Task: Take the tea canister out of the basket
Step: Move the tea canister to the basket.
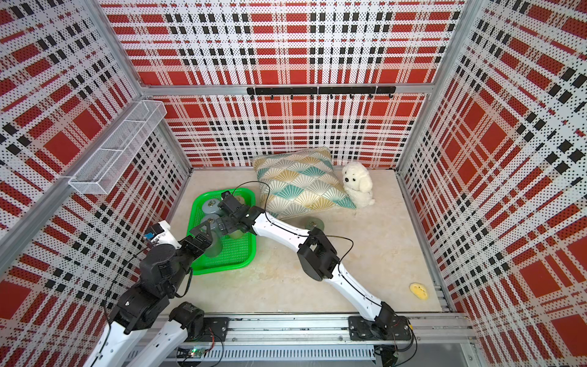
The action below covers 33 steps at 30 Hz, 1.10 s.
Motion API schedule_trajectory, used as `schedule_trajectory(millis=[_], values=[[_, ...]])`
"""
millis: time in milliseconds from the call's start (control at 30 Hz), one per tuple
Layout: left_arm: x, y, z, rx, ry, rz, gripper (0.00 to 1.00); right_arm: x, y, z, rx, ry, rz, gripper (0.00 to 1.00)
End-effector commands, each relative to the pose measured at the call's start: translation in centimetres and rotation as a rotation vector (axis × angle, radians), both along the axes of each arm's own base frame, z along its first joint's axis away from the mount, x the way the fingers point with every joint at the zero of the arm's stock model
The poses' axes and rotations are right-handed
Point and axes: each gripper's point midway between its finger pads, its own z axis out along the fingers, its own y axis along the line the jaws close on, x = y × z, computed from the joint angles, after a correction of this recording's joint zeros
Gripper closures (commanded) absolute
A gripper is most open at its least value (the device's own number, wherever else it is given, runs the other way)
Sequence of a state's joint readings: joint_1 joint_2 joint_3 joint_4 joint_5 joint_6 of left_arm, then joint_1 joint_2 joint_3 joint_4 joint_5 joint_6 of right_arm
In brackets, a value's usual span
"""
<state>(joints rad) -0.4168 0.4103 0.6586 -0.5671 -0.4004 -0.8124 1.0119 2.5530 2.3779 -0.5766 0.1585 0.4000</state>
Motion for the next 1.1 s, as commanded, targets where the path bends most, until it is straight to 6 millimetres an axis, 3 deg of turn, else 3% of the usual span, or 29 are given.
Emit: schedule_trajectory(millis=[0,333,400,600,733,1067], values=[[-0.1,0.1,0.2,-0.001,-0.005,0.003,0.03,-0.6,-1.4,-5.2,-0.125,0.052,-0.027,0.03],[0.0,0.1,0.0,0.002,0.002,0.005,0.03,-1.1,-0.8,-8.5,-0.122,0.104,-0.011,0.04],[0.0,0.1,0.1,0.002,0.001,0.005,0.03,-1.3,-0.7,-8.7,-0.119,0.114,-0.004,0.07],[0.0,0.0,0.0,0.004,0.003,0.004,0.03,-1.6,-1.0,-8.9,-0.136,0.112,-0.004,0.0],[-0.1,0.1,0.1,0.002,-0.002,0.004,0.03,-1.9,-1.2,-7.6,-0.127,0.099,-0.009,0.06],[-0.1,0.1,0.2,-0.001,-0.007,0.002,0.03,-1.3,-1.4,-1.9,-0.065,0.013,-0.015,0.15]])
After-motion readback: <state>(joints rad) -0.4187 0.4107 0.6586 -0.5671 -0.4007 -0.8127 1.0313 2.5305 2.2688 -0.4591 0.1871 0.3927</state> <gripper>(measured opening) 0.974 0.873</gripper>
